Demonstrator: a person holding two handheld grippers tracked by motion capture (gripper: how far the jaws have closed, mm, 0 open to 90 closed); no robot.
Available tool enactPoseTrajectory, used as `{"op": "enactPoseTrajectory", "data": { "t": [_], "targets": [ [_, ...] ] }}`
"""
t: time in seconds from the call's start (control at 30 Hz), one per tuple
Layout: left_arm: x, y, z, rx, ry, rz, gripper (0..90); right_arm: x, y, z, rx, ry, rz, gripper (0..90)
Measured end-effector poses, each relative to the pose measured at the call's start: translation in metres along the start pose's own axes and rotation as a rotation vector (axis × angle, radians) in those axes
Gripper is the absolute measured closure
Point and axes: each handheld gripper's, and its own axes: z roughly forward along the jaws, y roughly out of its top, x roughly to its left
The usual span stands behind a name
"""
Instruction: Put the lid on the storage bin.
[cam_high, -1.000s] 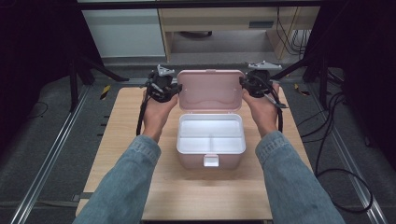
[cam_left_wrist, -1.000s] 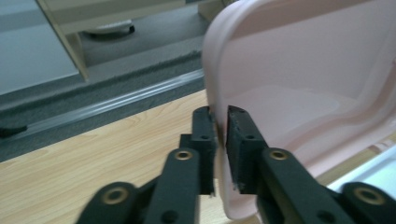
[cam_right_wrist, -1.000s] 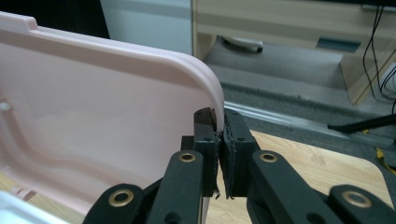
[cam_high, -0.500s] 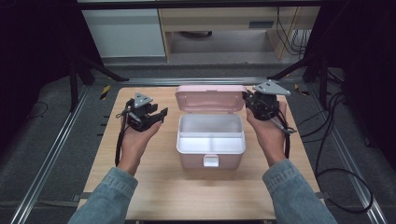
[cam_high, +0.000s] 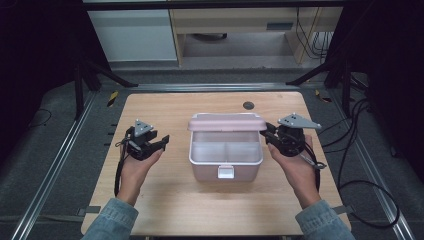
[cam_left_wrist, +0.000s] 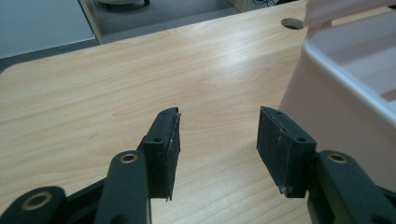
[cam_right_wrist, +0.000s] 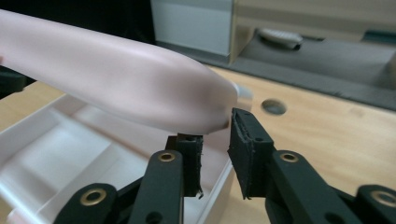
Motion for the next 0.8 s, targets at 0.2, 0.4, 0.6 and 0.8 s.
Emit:
{"op": "enactPoseTrajectory", "data": {
  "t": [0.2,0.4,0.6,0.8],
  "targets": [
    [0.003,-0.019,0.000,0.010,-0.010,-0.009,46.3,-0.005,-0.022,-0.004,0.056,0.074,0.027,67.3],
    [0.009,-0.027,0.002,0.028,-0.016,-0.025,42.1,-0.014,-0.039,-0.018,0.098,0.073,0.031,63.1],
    [0.015,-0.033,0.005,0.045,0.036,0.014,33.6,-0.034,-0.057,-0.032,0.104,-0.017,0.009,55.1],
    [0.027,-0.055,0.020,0.125,0.110,0.051,17.7,-0.055,-0.089,-0.009,0.141,-0.117,0.020,24.7]
  ]
}}
